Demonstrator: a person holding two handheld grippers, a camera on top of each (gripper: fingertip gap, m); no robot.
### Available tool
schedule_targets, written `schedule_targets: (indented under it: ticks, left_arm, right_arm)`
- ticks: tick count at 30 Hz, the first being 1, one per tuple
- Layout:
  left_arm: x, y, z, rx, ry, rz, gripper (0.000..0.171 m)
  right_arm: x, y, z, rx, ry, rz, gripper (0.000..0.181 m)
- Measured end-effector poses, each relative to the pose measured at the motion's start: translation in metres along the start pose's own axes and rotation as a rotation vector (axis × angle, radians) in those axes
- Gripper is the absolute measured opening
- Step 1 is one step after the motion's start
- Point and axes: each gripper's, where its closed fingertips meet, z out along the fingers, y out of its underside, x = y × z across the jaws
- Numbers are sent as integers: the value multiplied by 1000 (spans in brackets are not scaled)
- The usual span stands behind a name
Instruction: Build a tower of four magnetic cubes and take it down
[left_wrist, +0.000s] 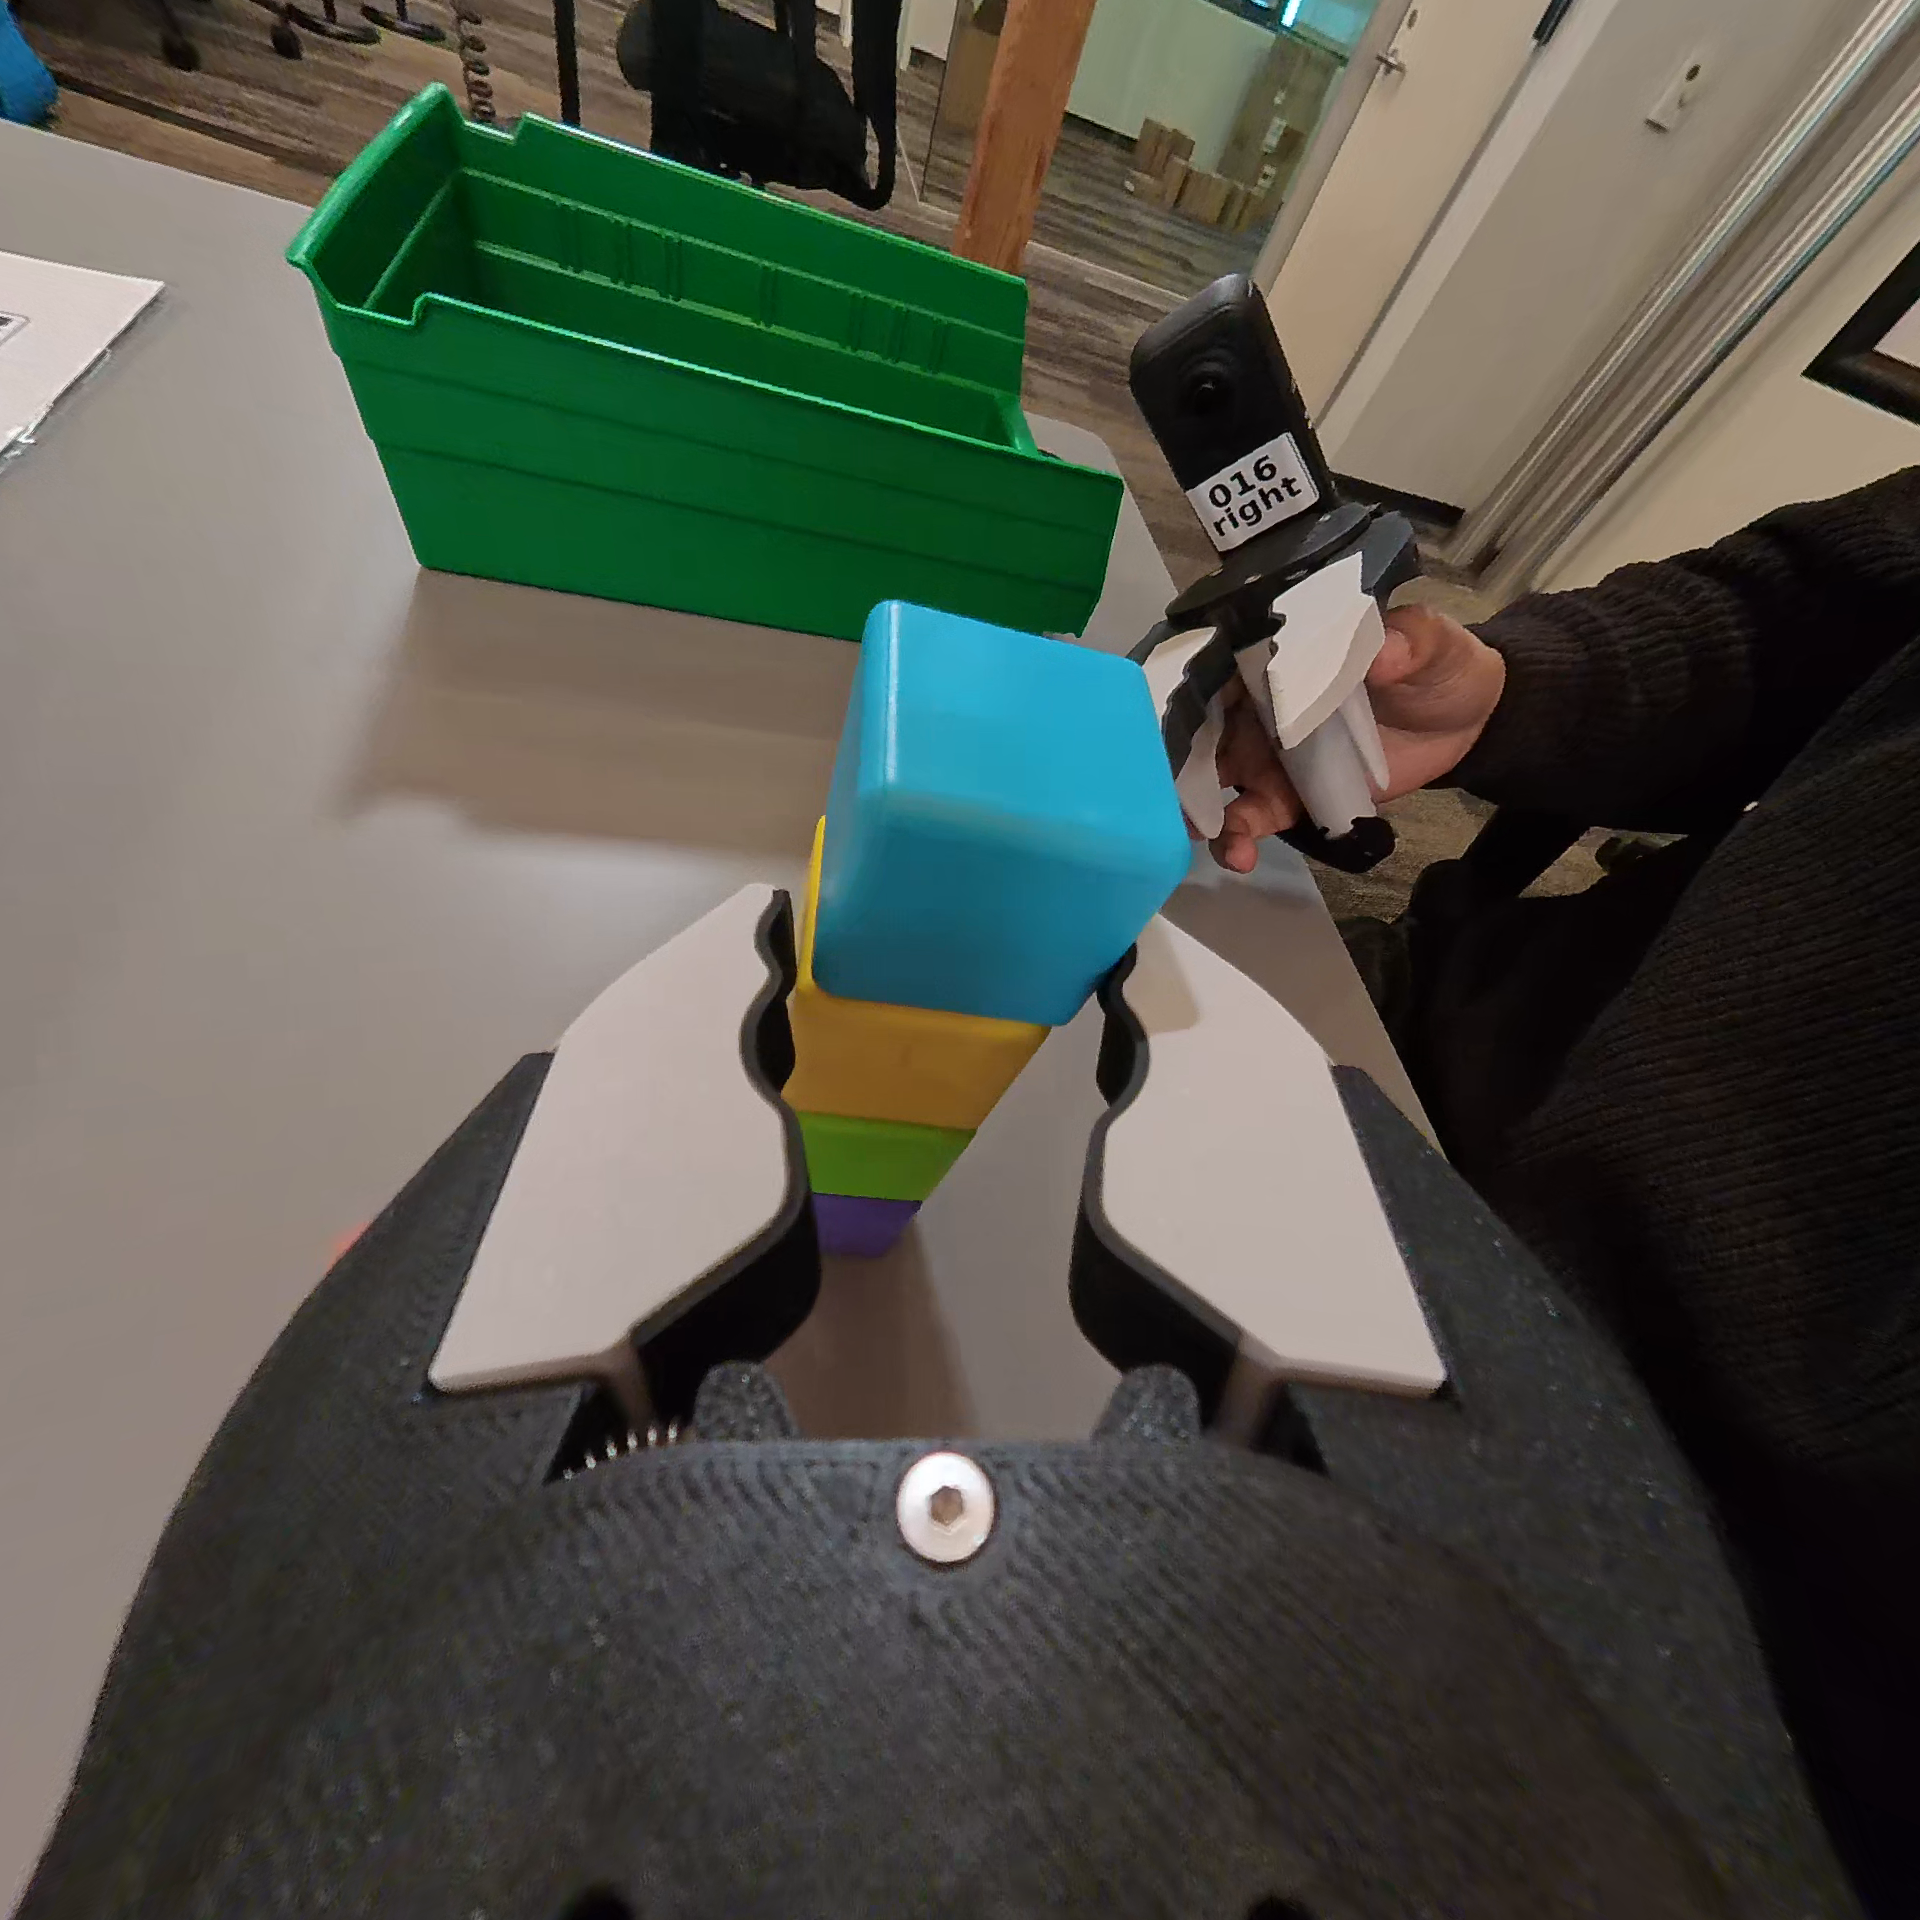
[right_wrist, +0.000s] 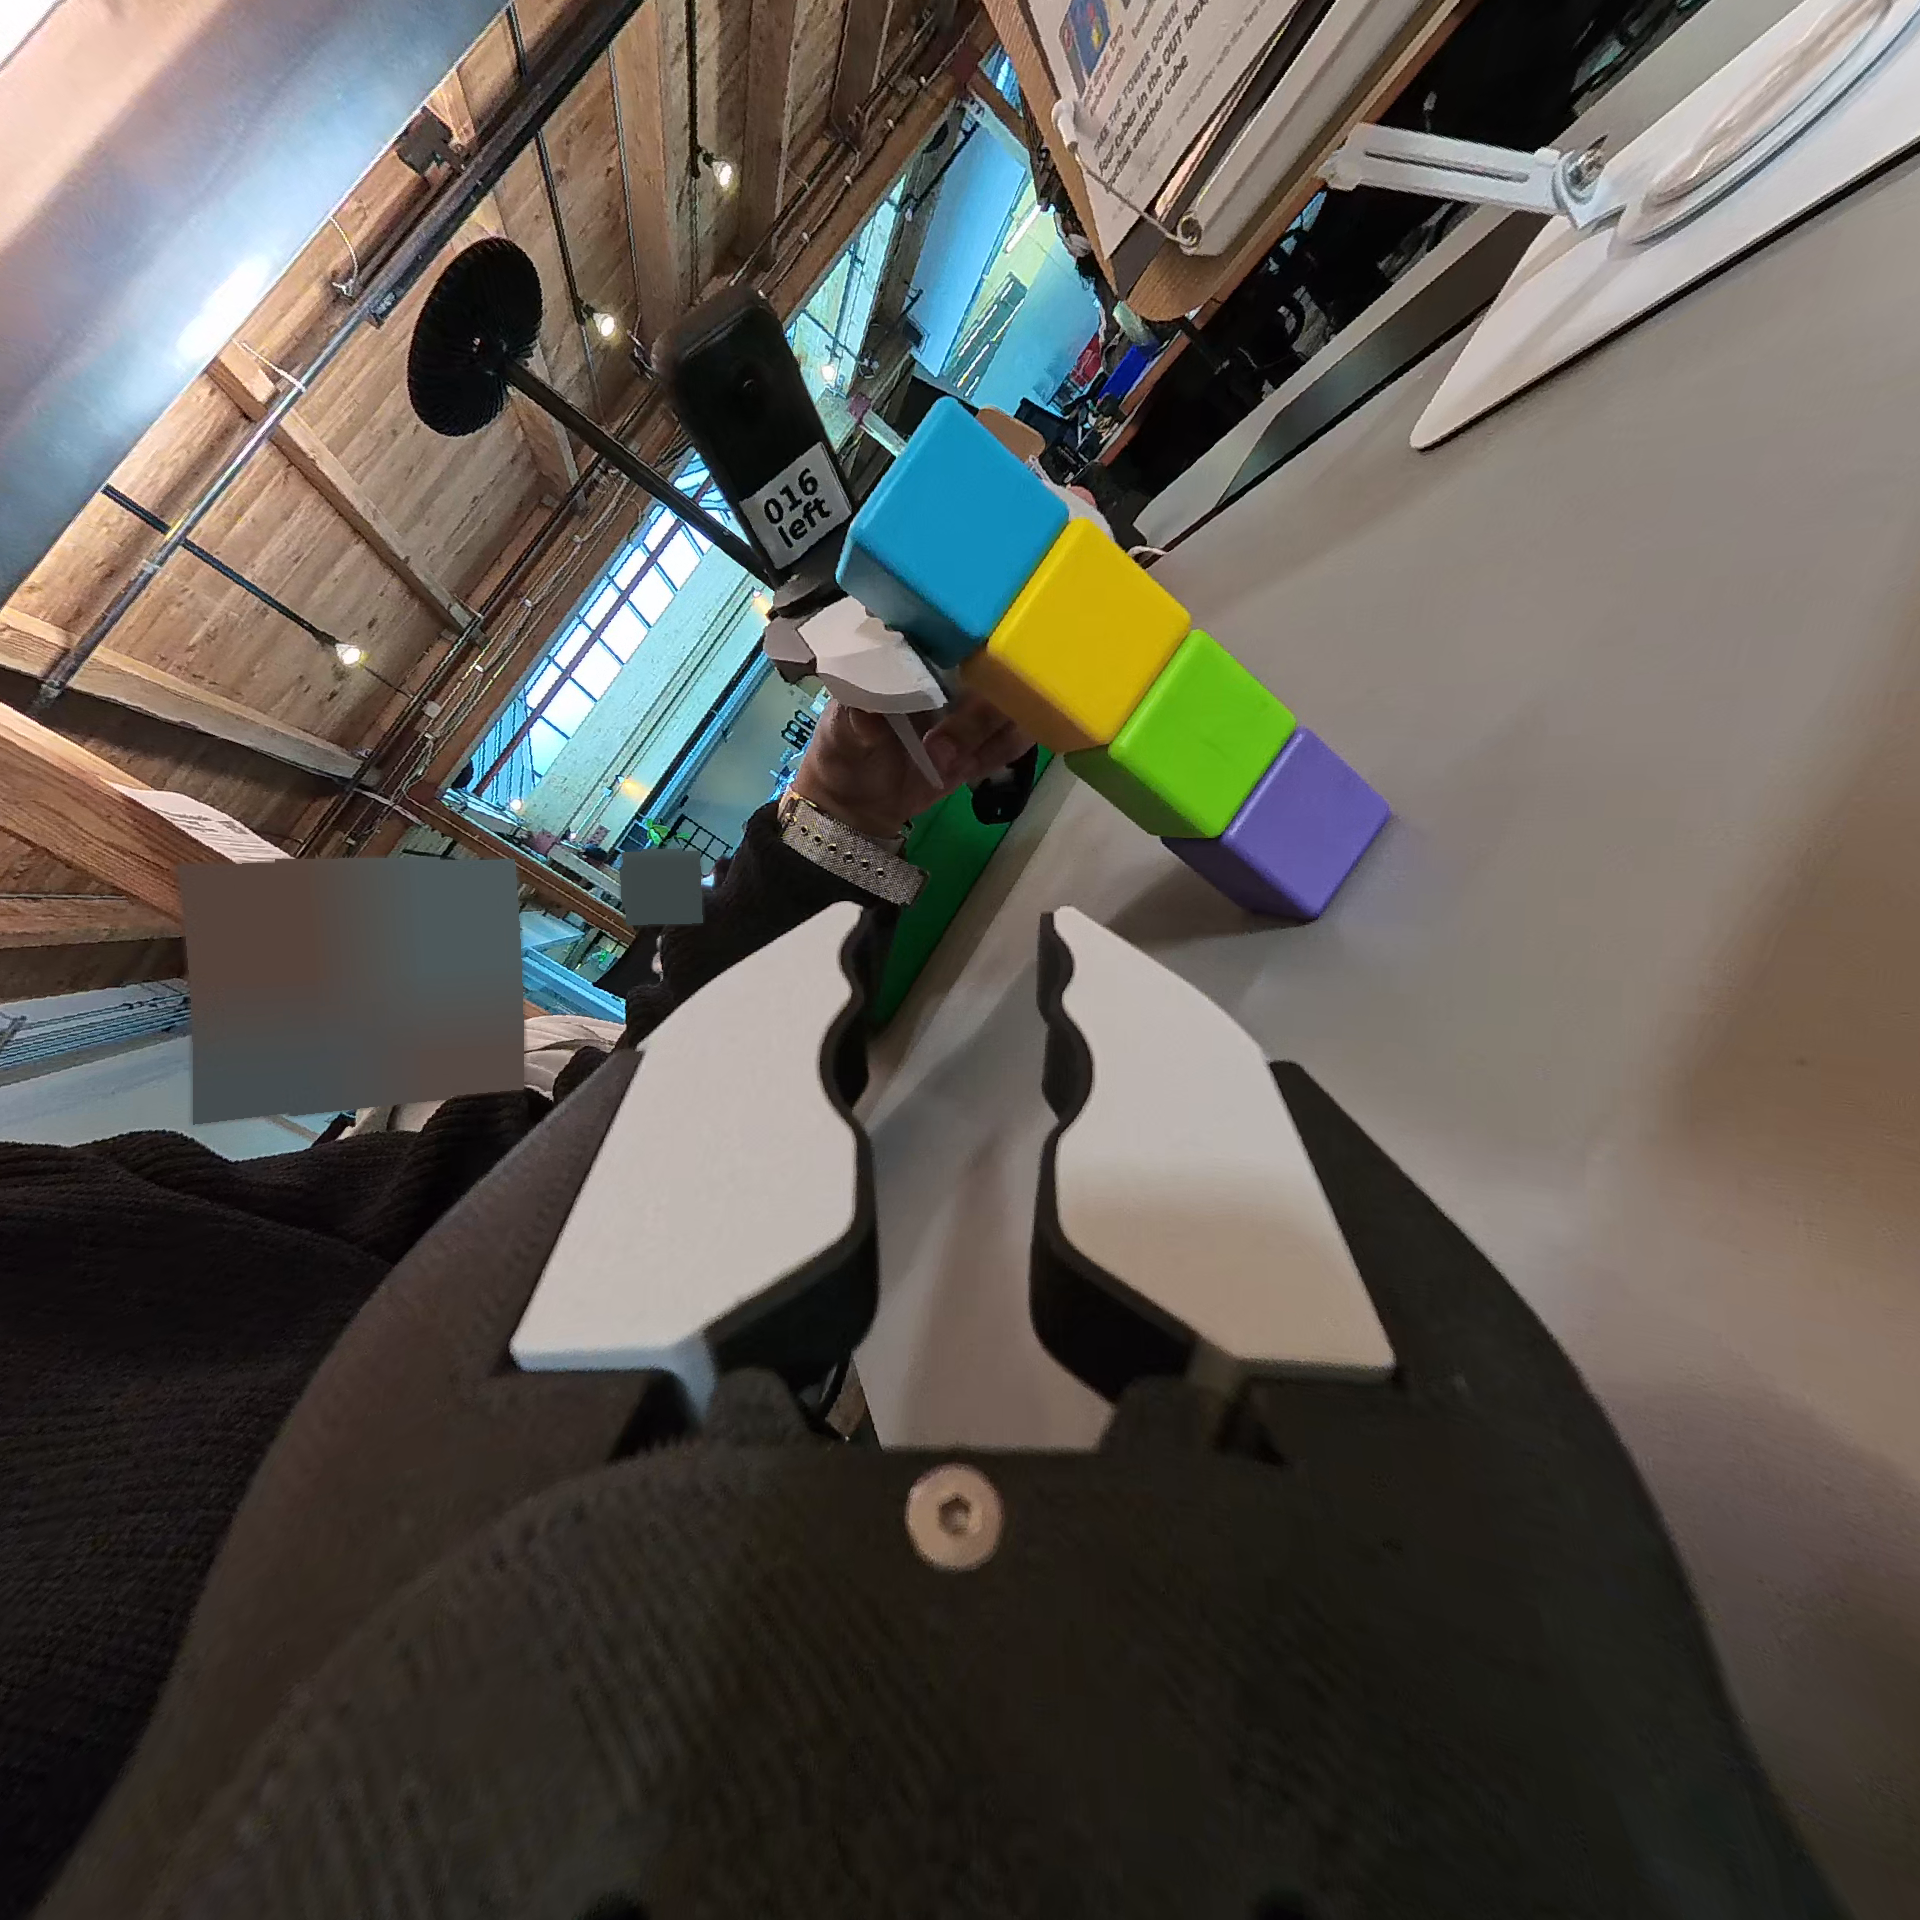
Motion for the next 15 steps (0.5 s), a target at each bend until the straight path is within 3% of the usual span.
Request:
schedule_targets:
  ticks: [15]
  left_arm:
    - [1,1,0,-12,-15,17,53]
  right_arm:
    - [0,0,0,0,-2,0,30]
